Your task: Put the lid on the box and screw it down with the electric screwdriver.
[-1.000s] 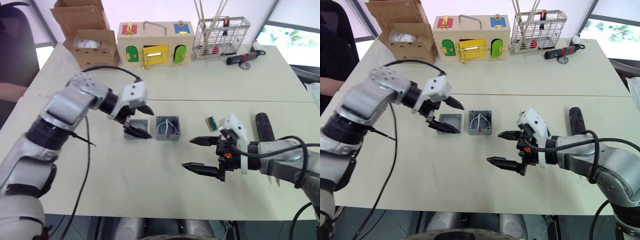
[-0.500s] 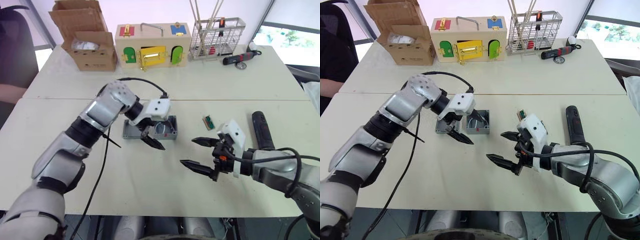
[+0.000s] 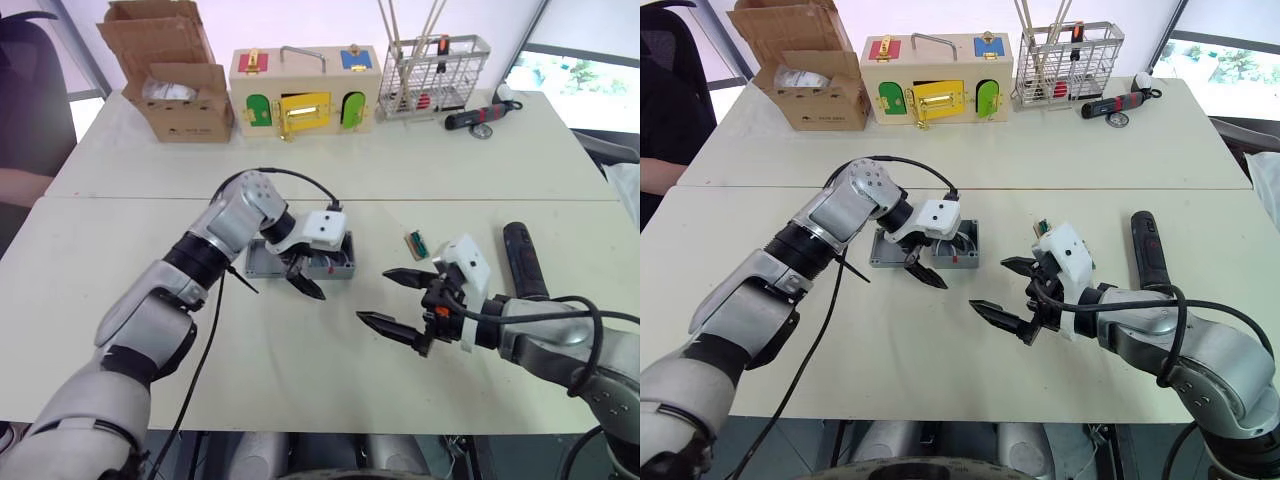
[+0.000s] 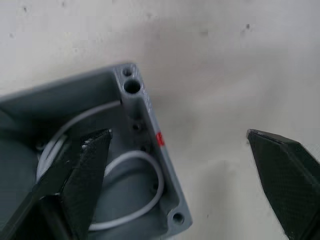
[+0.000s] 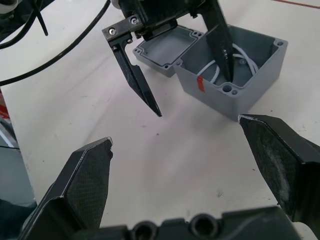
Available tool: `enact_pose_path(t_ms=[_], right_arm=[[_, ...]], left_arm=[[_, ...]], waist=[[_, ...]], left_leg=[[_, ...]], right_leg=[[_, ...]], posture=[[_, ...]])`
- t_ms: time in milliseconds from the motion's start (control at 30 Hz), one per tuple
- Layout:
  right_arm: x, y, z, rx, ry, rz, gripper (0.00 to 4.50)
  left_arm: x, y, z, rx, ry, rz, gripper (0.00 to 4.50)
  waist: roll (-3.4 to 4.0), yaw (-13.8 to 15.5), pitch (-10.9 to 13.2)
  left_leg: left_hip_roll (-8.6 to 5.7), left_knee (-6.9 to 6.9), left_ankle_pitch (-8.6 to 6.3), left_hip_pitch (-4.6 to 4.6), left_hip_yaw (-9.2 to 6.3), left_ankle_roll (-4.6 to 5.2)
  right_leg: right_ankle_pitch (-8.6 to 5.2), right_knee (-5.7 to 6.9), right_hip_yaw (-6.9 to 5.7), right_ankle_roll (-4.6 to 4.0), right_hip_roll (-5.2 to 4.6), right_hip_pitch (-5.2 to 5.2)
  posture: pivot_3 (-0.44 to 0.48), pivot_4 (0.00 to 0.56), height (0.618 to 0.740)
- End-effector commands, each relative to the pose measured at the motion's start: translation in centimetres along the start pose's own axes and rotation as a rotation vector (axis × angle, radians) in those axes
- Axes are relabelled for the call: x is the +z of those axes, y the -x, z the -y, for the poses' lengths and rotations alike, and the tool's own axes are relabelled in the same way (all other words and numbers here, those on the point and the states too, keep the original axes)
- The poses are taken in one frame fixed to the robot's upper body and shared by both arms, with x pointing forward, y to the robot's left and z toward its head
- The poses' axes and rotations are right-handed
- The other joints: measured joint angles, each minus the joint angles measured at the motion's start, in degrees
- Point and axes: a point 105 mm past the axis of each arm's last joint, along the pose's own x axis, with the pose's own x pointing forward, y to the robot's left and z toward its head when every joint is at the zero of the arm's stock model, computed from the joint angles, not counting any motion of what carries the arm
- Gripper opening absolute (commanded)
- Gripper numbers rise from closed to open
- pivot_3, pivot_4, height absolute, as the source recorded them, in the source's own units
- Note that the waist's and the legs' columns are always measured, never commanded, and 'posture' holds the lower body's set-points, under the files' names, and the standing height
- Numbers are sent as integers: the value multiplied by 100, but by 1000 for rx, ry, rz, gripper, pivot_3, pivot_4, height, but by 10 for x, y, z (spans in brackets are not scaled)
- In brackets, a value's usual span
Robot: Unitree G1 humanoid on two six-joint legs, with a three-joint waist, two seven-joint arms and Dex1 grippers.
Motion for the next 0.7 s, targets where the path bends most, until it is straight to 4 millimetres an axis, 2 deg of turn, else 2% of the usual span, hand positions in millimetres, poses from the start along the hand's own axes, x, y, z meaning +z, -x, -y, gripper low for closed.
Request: enact_pose_path(t_ms=[33,200,333,500,567,700], right_arm=[[9,1,-7,10,26,40,4500],[8,2,-7,5,21,42,4500],[7,3,-7,6,18,35,4500],[1,9,-11,39,4,-9,4500],[-3,15,-14,63,-5,-46,4500],[-12,24,-20,104,-26,-115,4500]], left_arm=[[9,5,-5,12,-44,1,2662],[11,3,-7,16,-50,-4,22],[14,3,-9,24,-57,3,22],[28,6,-3,1,-139,50,22],[30,8,9,-47,-215,49,22],[22,5,30,-137,-358,1,22]], waist=[[0,3,0],[0,2,0],[0,1,-1],[-1,-2,0],[-1,-6,0],[0,-15,-1]], left_leg=[[0,1,0,0,0,0],[-1,3,0,0,-1,0],[-1,5,0,0,-1,0],[-1,7,0,0,0,0],[-1,7,0,0,0,0],[2,4,0,2,-2,-1]], right_leg=[[0,1,0,0,0,0],[0,3,0,0,0,0],[0,4,-1,0,1,1],[0,6,-1,0,1,1],[0,6,-1,0,2,1],[0,5,1,0,-4,1]], posture=[[0,150,740],[0,150,740],[0,150,740],[0,150,740],[0,150,740],[0,150,740]])
